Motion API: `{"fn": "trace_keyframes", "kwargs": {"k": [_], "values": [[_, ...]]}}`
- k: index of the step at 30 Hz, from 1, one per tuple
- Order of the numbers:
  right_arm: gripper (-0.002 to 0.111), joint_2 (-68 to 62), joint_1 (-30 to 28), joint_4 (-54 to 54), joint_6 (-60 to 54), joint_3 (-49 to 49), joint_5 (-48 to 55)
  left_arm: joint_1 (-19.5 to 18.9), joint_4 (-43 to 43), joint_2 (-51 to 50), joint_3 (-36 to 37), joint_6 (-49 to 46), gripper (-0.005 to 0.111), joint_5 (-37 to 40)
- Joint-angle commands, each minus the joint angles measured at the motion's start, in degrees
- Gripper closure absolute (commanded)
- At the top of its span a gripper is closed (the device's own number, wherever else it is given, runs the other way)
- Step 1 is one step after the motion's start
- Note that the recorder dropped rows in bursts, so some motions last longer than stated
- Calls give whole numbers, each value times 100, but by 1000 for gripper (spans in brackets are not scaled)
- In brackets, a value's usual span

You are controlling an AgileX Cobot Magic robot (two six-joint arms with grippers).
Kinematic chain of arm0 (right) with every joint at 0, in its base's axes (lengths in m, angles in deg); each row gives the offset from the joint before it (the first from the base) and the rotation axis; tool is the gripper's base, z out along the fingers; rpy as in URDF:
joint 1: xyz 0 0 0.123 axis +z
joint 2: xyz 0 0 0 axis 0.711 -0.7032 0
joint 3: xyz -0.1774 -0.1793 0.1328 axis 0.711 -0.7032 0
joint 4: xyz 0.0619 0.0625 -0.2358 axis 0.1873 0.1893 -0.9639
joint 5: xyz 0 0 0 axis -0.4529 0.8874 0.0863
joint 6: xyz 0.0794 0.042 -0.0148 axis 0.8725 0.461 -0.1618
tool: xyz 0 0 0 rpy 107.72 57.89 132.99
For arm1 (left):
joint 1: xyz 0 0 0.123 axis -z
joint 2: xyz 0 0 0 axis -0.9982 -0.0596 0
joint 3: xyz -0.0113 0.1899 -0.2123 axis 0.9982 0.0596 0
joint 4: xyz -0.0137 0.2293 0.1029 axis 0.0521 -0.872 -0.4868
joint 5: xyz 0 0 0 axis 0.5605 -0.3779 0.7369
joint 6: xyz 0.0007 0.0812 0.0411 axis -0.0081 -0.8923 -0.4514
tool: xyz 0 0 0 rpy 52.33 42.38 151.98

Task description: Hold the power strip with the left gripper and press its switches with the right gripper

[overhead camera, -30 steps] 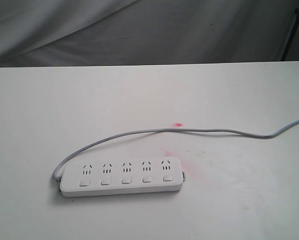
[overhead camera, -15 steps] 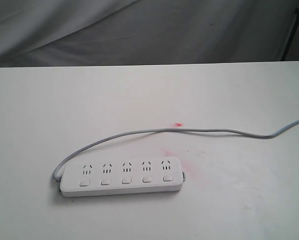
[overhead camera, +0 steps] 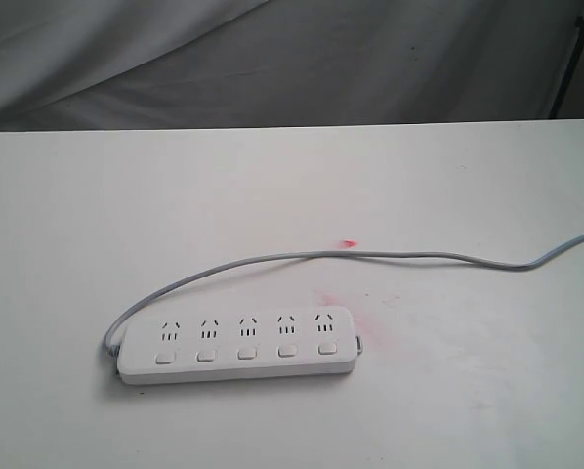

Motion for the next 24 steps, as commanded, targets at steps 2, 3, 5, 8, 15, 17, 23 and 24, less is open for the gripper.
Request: {"fn": "trace_keyframes", "kwargs": {"k": [2, 3, 5, 8, 15, 17, 23, 24], "values": [[81, 28, -43, 13, -5, -22, -8, -9, 145, -26, -21, -44, 87, 15], [81, 28, -43, 13, -5, -22, -8, -9, 145, -26, -21, -44, 82, 15], [81, 28, -43, 13, -5, -22, -8, -9, 145, -26, -21, -44, 62, 15], [81, 28, -43, 13, -5, -22, -8, -9, 145, -26, -21, -44, 22, 7], [81, 28, -43, 13, -5, -22, -8, -9, 56, -26, -21, -44, 2, -57], [81, 28, -43, 13, -5, -22, -8, -9, 47, -26, -21, -44, 2, 58], [81, 28, -43, 13, -5, -22, -8, 399, -256, -26, -21, -44, 2, -14], [81, 28, -43, 13, -5, -22, -8, 566, -358, -26, -21, -44, 2, -94]]}}
